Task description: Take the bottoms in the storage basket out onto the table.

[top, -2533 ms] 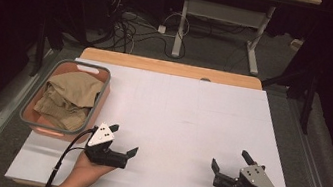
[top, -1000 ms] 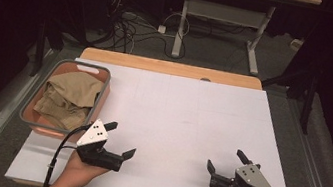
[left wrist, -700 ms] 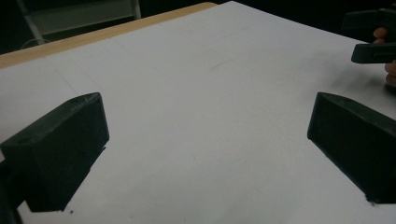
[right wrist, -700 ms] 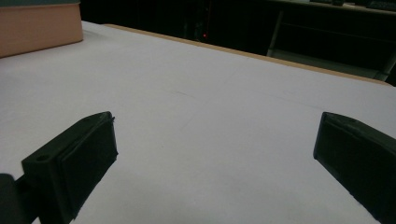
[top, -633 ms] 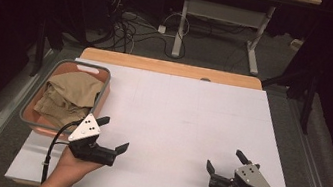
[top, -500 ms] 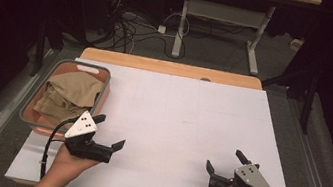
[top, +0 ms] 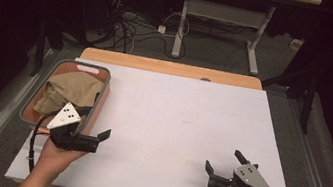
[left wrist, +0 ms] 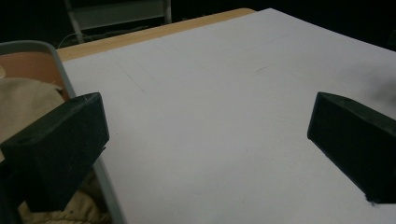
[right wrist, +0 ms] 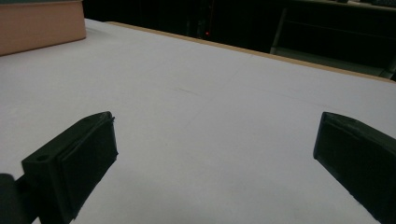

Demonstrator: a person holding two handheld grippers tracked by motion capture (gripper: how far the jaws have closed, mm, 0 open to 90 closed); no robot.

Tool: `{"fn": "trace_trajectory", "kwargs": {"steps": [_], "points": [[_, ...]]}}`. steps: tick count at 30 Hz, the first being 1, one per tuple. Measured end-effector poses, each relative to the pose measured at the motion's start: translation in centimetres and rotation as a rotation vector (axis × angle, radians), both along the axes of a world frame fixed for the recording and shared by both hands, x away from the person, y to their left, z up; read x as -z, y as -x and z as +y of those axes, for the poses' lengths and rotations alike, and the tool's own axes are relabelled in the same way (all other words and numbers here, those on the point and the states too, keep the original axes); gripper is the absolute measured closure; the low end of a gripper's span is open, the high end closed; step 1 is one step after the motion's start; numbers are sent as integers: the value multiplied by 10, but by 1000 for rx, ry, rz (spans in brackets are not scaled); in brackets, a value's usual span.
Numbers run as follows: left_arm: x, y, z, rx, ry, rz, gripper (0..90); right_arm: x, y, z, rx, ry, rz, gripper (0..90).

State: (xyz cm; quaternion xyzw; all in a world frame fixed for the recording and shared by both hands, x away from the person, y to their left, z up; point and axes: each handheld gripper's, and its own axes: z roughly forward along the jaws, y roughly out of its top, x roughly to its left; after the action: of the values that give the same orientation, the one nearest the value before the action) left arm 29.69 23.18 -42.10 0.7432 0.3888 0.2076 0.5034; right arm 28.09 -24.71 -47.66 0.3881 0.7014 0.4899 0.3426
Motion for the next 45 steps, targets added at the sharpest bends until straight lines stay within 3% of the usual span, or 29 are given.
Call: {"fn": "trace_trajectory", "kwargs": {"steps": [7, 20, 45], "points": [[-1, -2, 16, -29, -3, 2, 0, 0, 0, -1, -4, -9, 4, 6], [-3, -4, 53, -107, 32, 2, 0, 1, -1, 0, -6, -6, 9, 6], [-2, -4, 94, -210, 45, 8, 0, 2, -1, 0, -5, -6, 17, 6]]}}
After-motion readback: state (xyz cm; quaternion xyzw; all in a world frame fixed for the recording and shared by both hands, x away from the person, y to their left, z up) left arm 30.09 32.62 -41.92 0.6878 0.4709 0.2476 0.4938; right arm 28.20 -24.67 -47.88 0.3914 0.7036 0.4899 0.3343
